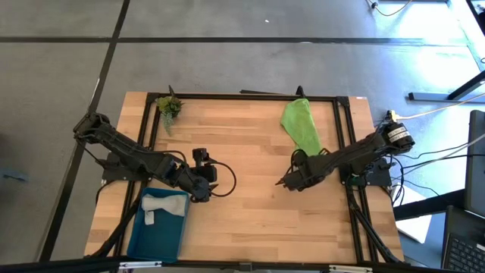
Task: Roll microfiber towels into tight, uniform cylinder then place into a basket
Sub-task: Roll the green towel
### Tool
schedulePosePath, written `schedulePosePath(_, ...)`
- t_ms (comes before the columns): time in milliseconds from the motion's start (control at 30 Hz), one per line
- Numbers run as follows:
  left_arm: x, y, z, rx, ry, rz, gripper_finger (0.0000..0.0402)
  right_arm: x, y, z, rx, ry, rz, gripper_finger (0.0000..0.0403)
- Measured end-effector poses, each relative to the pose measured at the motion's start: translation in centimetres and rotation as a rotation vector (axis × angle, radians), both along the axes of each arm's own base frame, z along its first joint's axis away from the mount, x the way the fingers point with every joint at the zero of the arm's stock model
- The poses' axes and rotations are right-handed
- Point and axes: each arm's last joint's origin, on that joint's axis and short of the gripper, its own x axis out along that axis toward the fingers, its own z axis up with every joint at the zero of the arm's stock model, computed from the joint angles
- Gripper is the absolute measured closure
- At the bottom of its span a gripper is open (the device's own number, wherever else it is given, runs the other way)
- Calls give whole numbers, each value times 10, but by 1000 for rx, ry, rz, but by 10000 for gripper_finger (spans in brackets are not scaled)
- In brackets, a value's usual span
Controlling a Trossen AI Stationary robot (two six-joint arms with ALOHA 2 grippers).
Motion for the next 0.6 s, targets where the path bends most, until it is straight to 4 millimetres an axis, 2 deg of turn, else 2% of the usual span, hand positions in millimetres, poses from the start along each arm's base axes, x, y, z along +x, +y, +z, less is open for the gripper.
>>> schedulePosePath(333,0,0,0,0,0,0,7,-13,12,9,20,110,-25,399)
schedulePosePath(600,0,0,0,0,0,1,7,-17,17,6,83,147,-12,346)
